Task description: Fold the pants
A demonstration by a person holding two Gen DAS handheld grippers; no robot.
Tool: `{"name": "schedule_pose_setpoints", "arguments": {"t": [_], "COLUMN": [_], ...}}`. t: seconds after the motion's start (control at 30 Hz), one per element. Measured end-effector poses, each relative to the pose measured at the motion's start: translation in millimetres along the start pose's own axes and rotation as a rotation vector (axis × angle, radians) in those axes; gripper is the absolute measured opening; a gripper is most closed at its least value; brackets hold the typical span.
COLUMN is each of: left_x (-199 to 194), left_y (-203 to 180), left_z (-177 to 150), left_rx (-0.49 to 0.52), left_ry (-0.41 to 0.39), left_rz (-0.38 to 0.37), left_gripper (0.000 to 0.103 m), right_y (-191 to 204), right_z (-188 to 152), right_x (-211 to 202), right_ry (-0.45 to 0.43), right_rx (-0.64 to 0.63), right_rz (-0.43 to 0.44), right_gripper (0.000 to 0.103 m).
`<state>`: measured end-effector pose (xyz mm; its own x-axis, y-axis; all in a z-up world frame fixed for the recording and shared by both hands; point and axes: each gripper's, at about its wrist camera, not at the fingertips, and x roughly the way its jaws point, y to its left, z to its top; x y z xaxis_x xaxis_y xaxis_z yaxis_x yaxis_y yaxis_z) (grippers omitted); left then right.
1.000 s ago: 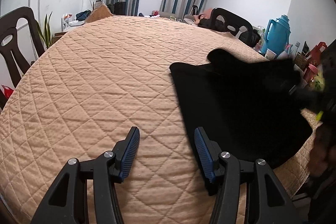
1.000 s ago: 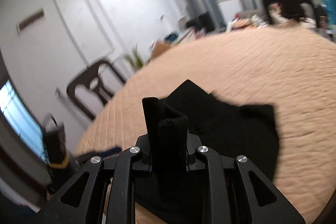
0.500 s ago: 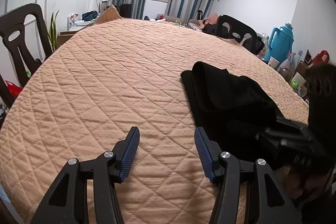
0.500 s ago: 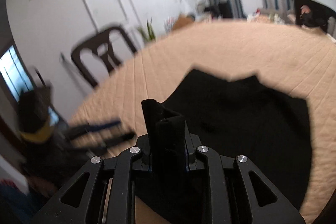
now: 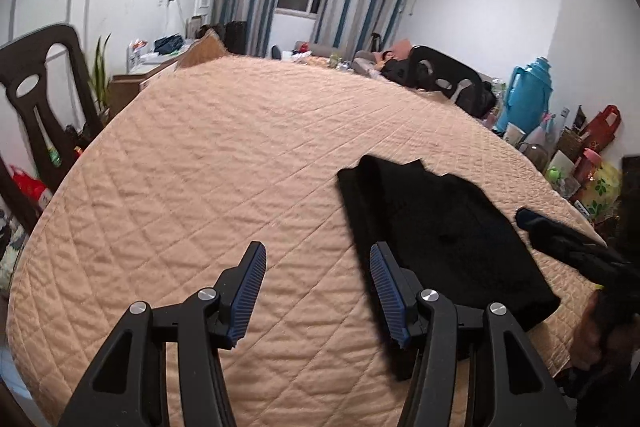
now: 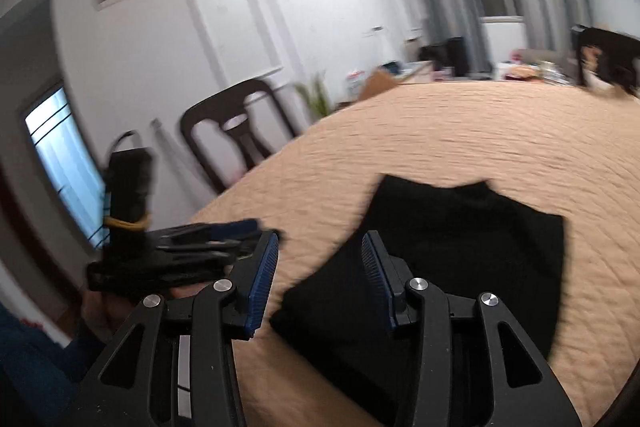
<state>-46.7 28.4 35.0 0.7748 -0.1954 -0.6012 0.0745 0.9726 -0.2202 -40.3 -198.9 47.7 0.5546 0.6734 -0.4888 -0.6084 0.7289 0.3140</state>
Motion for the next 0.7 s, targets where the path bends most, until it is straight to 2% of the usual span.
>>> {"name": "schedule_pose_setpoints", "arguments": {"t": [0.03, 0.1, 0.13, 0.17, 0.23, 0.3, 0.47, 0.53, 0.57, 0.67, 0.7], "left_x": [1, 5, 7, 8, 12, 16, 43, 58, 68, 101, 110], "left_y": [-5, -15, -19, -24, -34, -43, -66, -74, -78, -82, -82], "left_z": [3, 8, 11, 14, 20, 26, 47, 53, 56, 55, 52], "left_rx": [0.012, 0.033, 0.044, 0.056, 0.077, 0.103, 0.155, 0.181, 0.196, 0.222, 0.226], "left_ry": [-0.002, -0.006, -0.009, -0.012, -0.017, -0.024, -0.008, 0.012, 0.031, 0.121, 0.153], "left_rz": [-0.011, -0.026, -0.030, -0.033, -0.044, -0.059, -0.111, -0.134, -0.147, -0.143, -0.119], "left_gripper": [0.057, 0.057, 0.057, 0.057, 0.057, 0.057, 0.057, 0.057, 0.057, 0.057, 0.057], "right_y": [-14, -40, -51, -50, -43, -36, -59, -75, -85, -111, -120], "right_z": [-4, -13, -21, -22, -20, -15, 17, 27, 29, 31, 33], "right_x": [0, 12, 20, 14, 13, 12, 13, 27, 34, 60, 57], "right_ry": [0.010, 0.095, 0.163, 0.124, 0.164, 0.166, 0.086, 0.109, 0.134, 0.217, 0.198], "right_rx": [0.028, 0.085, 0.110, 0.078, 0.035, -0.011, 0.022, 0.049, 0.054, 0.086, 0.128], "right_rz": [-0.068, -0.200, -0.213, -0.193, -0.161, -0.112, -0.163, -0.192, -0.214, -0.289, -0.269], "right_gripper": [0.045, 0.043, 0.037, 0.037, 0.037, 0.037, 0.036, 0.034, 0.032, 0.019, 0.012]}}
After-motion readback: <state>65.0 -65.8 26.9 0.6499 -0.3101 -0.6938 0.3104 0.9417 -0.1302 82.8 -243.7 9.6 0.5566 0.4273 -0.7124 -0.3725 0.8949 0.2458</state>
